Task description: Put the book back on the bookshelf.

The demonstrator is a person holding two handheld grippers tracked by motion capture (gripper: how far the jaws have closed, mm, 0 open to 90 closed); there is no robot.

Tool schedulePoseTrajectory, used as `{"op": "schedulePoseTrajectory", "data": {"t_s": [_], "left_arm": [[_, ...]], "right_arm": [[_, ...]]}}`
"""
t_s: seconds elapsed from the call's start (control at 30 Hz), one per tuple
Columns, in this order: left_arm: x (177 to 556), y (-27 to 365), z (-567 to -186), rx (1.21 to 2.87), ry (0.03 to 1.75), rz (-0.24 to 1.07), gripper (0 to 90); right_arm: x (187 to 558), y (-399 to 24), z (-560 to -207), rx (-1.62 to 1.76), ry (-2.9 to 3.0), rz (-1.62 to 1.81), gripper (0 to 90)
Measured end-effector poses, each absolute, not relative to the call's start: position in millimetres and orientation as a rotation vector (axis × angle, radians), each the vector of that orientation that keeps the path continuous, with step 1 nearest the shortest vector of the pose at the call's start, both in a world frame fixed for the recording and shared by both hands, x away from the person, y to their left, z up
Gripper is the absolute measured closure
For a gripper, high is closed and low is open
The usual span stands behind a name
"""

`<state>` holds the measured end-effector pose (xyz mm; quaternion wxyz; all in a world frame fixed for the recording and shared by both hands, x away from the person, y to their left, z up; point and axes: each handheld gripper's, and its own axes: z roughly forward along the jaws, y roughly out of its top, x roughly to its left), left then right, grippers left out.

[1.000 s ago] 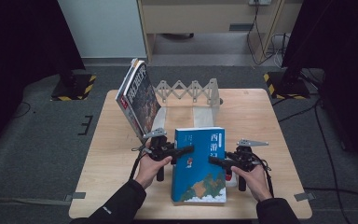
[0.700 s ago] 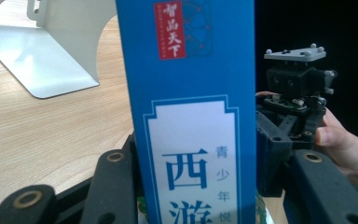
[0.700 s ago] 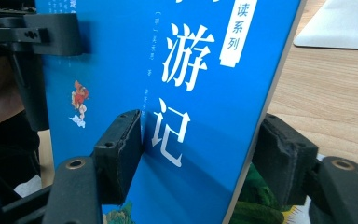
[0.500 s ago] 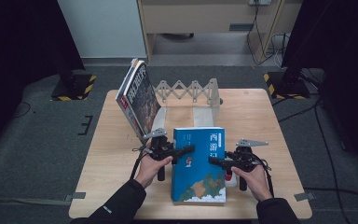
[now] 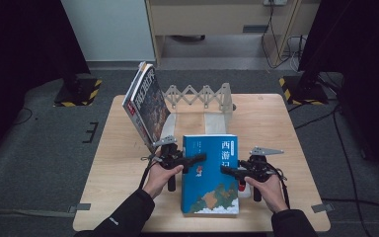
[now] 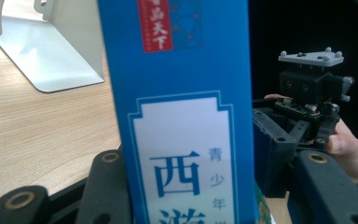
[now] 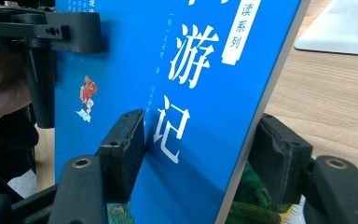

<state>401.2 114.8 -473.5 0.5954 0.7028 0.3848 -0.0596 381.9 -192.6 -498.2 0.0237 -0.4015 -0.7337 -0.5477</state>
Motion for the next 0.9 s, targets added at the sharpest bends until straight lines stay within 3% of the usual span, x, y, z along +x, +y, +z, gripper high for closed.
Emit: {"op": "schedulePoseTrajectory", "data": {"t_s": [0.2, 0.33, 0.9], "left_arm": [[403.6, 113.6, -476.0, 1.626, 0.899, -0.179, 48.5], [403.0, 106.5, -479.7, 1.651, 0.884, -0.208, 53.5], [400.8, 106.2, -478.8, 1.65, 0.897, -0.198, 55.8]], "right_arm": [[382.1, -192.4, -497.7, -1.231, -2.284, -1.694, 38.5], [381.5, -190.3, -496.3, -1.2, -2.283, -1.708, 38.9], [381.3, -189.0, -495.3, -1.186, -2.291, -1.704, 38.9]]}}
